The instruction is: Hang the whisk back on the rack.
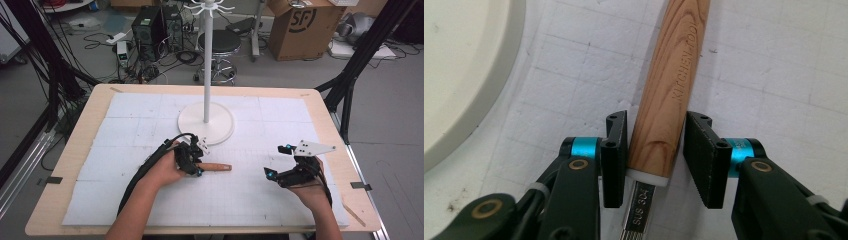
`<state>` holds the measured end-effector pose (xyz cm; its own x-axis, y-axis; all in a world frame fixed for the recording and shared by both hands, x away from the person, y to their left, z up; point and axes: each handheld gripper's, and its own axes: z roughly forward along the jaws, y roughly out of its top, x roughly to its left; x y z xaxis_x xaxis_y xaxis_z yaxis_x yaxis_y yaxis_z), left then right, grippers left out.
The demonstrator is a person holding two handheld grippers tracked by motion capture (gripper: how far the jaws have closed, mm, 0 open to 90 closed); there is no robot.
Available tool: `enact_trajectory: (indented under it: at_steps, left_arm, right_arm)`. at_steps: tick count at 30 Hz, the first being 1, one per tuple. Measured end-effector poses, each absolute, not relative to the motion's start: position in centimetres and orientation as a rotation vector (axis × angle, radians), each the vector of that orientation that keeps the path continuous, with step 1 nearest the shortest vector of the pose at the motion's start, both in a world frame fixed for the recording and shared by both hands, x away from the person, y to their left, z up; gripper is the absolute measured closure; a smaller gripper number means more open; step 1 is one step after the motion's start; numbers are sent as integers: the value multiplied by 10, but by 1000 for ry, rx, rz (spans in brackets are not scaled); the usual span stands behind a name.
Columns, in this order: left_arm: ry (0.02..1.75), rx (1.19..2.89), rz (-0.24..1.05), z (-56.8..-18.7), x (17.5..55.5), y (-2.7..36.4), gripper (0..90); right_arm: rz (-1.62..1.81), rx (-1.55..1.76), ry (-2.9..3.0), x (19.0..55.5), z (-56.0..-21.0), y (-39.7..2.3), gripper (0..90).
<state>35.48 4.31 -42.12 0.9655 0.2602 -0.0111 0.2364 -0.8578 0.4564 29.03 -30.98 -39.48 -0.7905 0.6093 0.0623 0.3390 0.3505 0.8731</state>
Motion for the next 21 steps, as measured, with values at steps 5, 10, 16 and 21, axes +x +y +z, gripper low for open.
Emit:
enact_trajectory:
  at_steps: [5,10,16,21]
  left_arm:
    - [347,2643,46,-421,355,45,662]
    - [352,2660,35,-419,352,46,707]
    - [360,2660,65,-415,349,47,711]
    - [366,2517,46,-397,346,59,713]
  right_arm:
    - [1415,850,2342,290,-395,-310,29]
    - [1415,852,2343,290,-396,-310,30]
    - [1421,850,2341,290,-395,-311,30]
    - [1422,851,2341,290,-395,-311,30]
